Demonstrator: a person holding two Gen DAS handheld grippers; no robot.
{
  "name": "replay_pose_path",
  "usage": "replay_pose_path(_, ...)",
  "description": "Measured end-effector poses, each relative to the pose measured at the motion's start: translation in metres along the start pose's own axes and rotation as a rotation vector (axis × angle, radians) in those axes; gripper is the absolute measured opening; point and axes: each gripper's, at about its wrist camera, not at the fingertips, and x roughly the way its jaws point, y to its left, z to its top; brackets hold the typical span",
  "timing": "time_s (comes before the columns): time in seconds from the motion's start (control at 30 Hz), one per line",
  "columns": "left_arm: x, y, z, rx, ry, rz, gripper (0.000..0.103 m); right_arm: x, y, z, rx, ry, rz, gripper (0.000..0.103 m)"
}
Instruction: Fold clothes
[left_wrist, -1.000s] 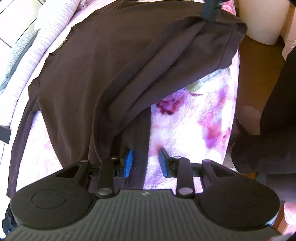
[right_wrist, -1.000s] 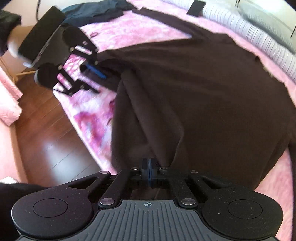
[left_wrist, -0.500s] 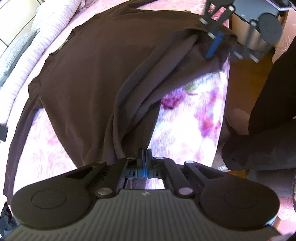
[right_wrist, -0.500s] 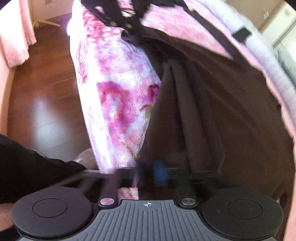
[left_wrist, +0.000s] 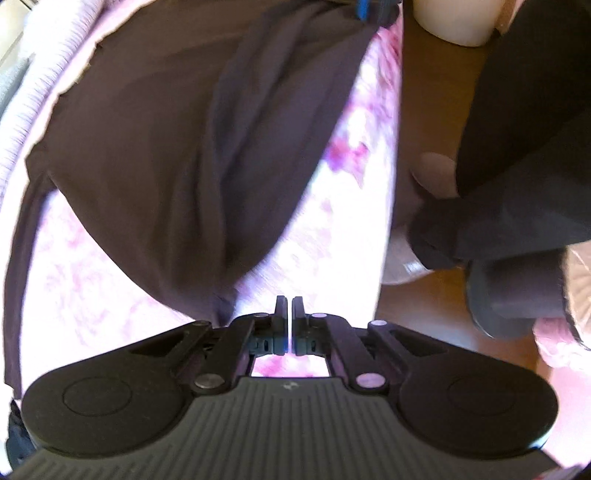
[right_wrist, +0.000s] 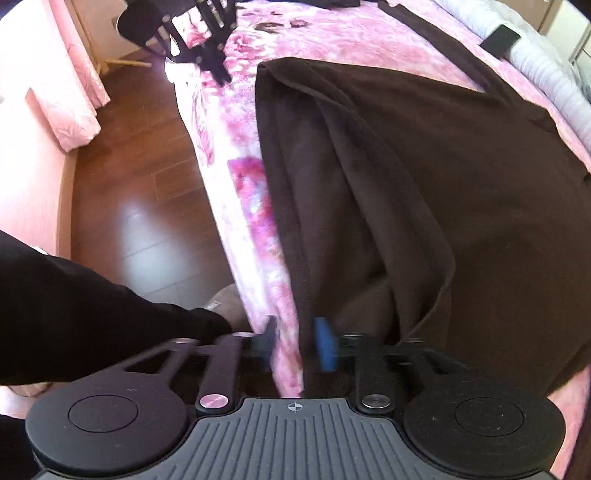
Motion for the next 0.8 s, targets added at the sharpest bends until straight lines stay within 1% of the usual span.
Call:
replay_pose_path(0.03, -0.001, 0.003, -0.002, -0.048, -0.003, 0.009, 0.004, -0.004, 0.001, -0.003, 0.016, -0.006, -0.010, 0.056)
replay_pose_path(0.07, -0.003, 0.010, -0.002, -0.122, -0.014, 0.026, 0.007, -0.009, 0.001, -0.009, 0.045, -0.021, -0.039, 0.065)
replay_pose_path(0.13, -0.004, 0.025, -0.003, -0.277, -0.041, 0.071, 0.013, -0.019, -0.003, -0.022, 0.122, -0.038, -0.098, 0.065)
replay_pose_path(0.17, -0.001, 0.032, -0.003, -0.335, -0.044, 0.096, 0.021, -0.022, -0.006, -0.028, 0.168, -0.040, -0.127, 0.065)
replay_pose_path(0.2, 0.002, 0.037, -0.003, -0.385, -0.043, 0.120, 0.025, -0.022, -0.008, -0.034, 0.208, -0.038, -0.135, 0.065)
replay_pose_path(0.27, 0.013, 0.045, -0.002, -0.450, -0.027, 0.143, 0.026, -0.023, -0.013, -0.044, 0.287, -0.033, -0.150, 0.065)
replay_pose_path(0.37, 0.028, 0.050, -0.004, -0.506, -0.007, 0.124, 0.026, -0.023, -0.021, -0.061, 0.405, -0.026, -0.173, 0.065)
replay_pose_path(0.43, 0.030, 0.055, -0.006, -0.533, -0.010, 0.105, 0.023, -0.024, -0.026, -0.071, 0.484, -0.021, -0.188, 0.065)
replay_pose_path(0.47, 0.029, 0.056, -0.007, -0.536, -0.015, 0.095, 0.015, -0.024, -0.028, -0.077, 0.523, -0.018, -0.195, 0.065)
replay_pose_path(0.5, 0.027, 0.055, -0.006, -0.528, -0.020, 0.090, 0.011, -0.024, -0.031, -0.082, 0.562, -0.016, -0.203, 0.065)
replay_pose_path(0.53, 0.022, 0.056, -0.006, -0.520, -0.026, 0.087, 0.009, -0.024, -0.033, -0.087, 0.602, -0.013, -0.210, 0.065)
replay_pose_path(0.63, 0.008, 0.059, -0.009, -0.508, -0.036, 0.088, 0.004, -0.027, -0.038, -0.091, 0.652, -0.008, -0.207, 0.065)
replay_pose_path(0.67, 0.008, 0.061, -0.010, -0.507, -0.032, 0.092, 0.000, -0.027, -0.039, -0.092, 0.669, -0.006, -0.206, 0.065)
replay_pose_path(0.8, 0.013, 0.066, -0.013, -0.501, -0.007, 0.103, 0.000, -0.030, -0.045, -0.097, 0.736, 0.002, -0.202, 0.064)
